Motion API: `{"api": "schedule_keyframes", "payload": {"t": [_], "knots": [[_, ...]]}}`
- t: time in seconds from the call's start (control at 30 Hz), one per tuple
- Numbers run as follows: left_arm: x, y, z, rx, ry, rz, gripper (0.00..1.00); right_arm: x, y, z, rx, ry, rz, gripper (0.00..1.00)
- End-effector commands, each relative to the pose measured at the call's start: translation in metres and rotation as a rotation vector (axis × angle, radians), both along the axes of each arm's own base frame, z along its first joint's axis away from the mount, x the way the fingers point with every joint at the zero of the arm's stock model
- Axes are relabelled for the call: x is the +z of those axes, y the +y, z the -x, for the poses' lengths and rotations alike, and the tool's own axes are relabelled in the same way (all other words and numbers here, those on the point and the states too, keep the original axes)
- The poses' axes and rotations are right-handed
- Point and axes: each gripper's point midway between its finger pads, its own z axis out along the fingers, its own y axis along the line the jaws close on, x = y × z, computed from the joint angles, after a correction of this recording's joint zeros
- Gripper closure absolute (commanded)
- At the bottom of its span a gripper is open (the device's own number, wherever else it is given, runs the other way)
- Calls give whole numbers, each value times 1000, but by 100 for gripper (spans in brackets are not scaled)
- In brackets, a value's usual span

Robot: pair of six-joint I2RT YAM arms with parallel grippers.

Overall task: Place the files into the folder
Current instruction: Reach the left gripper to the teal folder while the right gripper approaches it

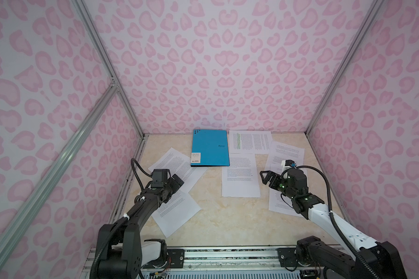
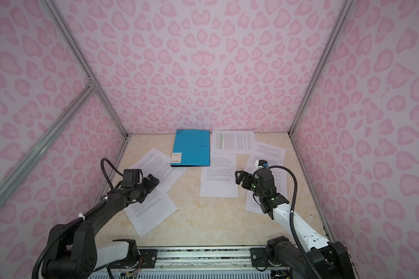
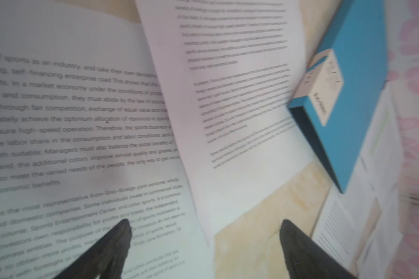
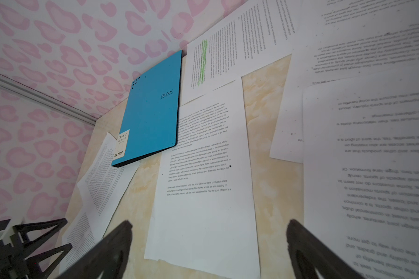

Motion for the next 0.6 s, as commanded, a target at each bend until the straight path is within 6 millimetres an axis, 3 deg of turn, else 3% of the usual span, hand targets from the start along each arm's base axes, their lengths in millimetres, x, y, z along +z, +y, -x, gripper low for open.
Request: {"api": "schedule_keyframes", "payload": {"t": [0.0, 0.13, 0.23, 0.37, 0.57], "knots": [[31, -42, -3, -97, -132, 196, 3, 7, 7, -4, 25, -24, -30, 1], [59, -94, -28, -205, -283, 365, 4, 9, 13, -4, 53, -33, -51, 1], [71, -114, -52, -186, -392, 493, 0, 15, 19, -2, 87, -67, -77, 1], [63, -120, -86, -136, -418, 495, 1, 19, 21, -1, 109, -94, -68, 1], [29, -130, -128, -89, -363, 531, 9, 28, 25, 0, 128, -144, -102, 1]]}}
